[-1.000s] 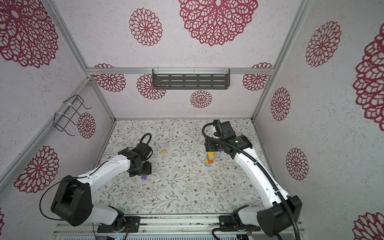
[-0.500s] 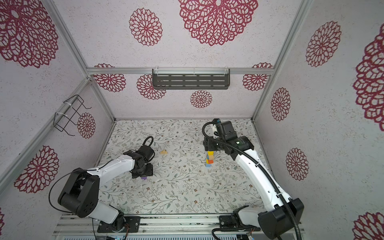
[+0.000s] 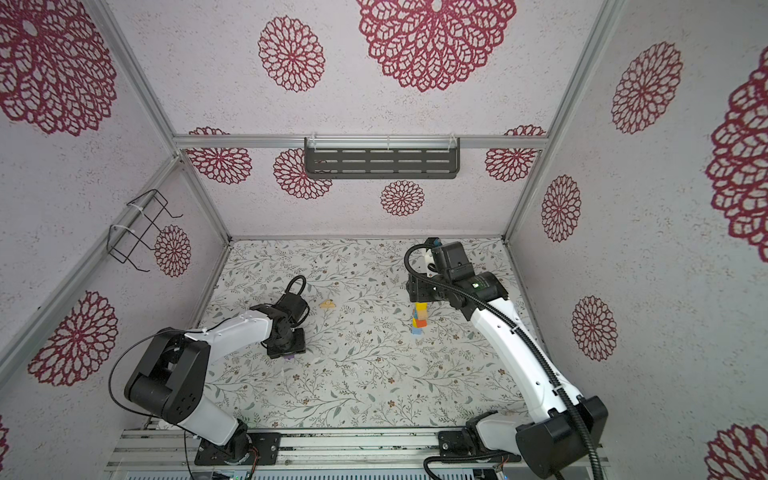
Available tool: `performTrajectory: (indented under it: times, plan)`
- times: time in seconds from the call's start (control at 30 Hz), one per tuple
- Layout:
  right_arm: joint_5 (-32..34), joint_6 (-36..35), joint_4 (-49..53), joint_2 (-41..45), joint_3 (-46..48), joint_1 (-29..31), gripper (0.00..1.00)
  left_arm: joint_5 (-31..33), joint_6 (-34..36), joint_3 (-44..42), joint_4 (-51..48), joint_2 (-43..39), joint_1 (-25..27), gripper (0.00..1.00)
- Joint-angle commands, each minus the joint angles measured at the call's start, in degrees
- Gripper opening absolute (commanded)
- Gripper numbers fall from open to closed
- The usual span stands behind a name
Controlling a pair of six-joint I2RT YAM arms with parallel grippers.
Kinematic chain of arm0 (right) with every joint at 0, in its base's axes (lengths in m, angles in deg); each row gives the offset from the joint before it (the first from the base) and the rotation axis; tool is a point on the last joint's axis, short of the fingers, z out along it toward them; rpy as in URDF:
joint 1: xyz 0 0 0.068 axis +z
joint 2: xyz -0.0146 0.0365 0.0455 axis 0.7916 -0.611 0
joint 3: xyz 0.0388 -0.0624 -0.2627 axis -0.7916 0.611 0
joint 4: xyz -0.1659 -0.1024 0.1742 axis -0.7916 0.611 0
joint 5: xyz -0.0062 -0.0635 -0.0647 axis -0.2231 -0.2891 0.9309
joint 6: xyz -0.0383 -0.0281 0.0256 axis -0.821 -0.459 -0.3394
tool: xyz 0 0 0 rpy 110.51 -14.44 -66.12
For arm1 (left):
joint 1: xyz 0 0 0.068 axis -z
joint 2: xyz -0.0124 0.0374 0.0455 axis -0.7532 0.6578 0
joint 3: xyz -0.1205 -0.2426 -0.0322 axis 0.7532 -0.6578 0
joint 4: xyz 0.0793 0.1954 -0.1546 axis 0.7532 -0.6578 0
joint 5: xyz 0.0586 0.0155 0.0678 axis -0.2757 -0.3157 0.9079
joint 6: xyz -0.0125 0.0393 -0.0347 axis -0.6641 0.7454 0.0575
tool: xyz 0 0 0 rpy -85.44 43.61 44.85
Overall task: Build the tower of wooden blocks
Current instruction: 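Grasp the purple cube with the left gripper while the right arm draws back, then carry the purple cube toward the stack and set it down with the left gripper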
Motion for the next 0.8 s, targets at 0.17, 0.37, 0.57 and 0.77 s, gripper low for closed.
performTrajectory:
  times: [0.17, 0.37, 0.57, 0.77]
  plan:
    - [1.69, -1.06, 1.52, 2.09, -0.8, -0.27, 0.72, -3.1, -3.11, -0.06, 3.28, 0.26, 0.64, 0.37]
    - [1.71, -0.98, 1.16, 3.09, 0.23, -0.27, 0.73, -4.6, -5.88, 5.5, 3.01, 2.23, 4.34, 0.35]
    - [1.99, -0.67, 1.25, 5.54, 1.82, -0.39, 0.73, -4.59, -7.67, 18.6, 0.68, 11.07, 8.78, 0.34]
    - [5.01, -0.68, 2.73, 7.68, 2.8, -0.43, 0.77, -4.66, -8.11, 33.63, -2.84, 23.96, 12.21, 0.35]
